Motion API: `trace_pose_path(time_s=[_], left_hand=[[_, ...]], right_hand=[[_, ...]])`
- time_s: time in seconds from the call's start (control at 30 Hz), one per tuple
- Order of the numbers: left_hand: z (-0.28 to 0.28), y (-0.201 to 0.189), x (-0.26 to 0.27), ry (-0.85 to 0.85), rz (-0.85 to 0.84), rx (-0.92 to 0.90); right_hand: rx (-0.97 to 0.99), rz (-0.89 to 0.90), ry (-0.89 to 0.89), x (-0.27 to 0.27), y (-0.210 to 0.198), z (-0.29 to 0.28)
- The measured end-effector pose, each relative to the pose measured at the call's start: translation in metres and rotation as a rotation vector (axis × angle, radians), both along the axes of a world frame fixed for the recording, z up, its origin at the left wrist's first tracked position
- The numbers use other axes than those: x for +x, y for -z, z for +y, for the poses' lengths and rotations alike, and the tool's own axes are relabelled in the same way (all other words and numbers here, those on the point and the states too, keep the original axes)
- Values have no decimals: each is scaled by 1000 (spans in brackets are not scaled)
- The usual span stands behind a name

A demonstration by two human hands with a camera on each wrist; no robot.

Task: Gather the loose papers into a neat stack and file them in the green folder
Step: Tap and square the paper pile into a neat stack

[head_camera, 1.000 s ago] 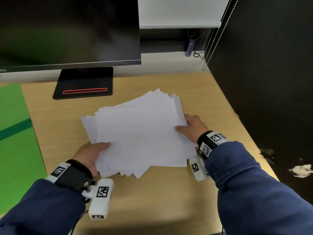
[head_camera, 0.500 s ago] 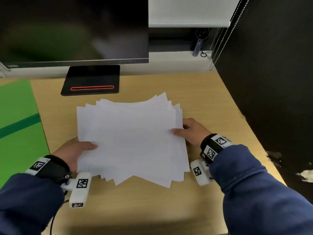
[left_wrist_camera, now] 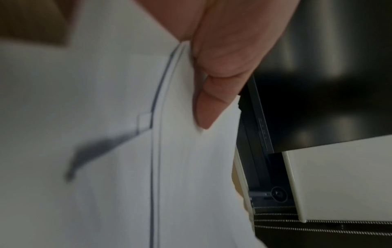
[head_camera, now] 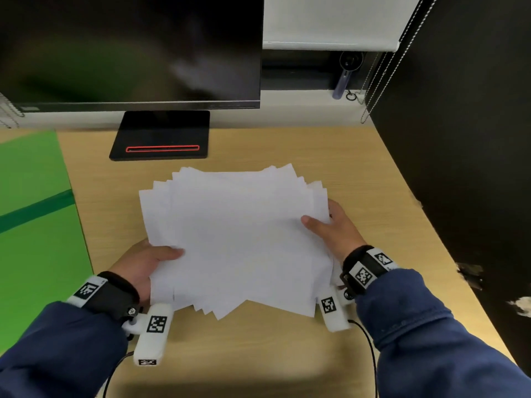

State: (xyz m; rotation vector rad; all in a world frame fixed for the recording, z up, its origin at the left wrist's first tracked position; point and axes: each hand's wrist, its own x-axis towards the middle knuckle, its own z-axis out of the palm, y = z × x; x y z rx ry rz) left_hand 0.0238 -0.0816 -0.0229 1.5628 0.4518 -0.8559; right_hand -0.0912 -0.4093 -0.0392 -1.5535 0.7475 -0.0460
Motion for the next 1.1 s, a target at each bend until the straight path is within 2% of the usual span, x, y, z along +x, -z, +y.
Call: trace_pose_path(time_s=[0.1, 0.23, 0.4, 0.53, 0.7, 0.87, 1.0, 1.1], left_hand=[[10, 2, 12, 23, -10, 88], [14, 4, 14, -15, -34, 90], [12, 13, 10, -134, -129, 137], [12, 12, 9, -76, -139, 172], [18, 14, 11, -57, -150, 194], [23, 19, 9, -93, -165, 159], [35, 17, 10, -53, -153, 113], [34, 15, 9, 14, -102, 46]], right_hand=[[132, 36, 70, -1, -1, -6], [115, 72, 6, -2, 5, -2], [145, 82, 38, -14, 11, 9], [314, 134, 183, -17, 9, 9], [307, 86, 162, -12, 8, 8], [369, 117, 188, -19, 13, 14], [354, 144, 121, -35, 11, 18], [360, 103, 62, -21, 1, 15]])
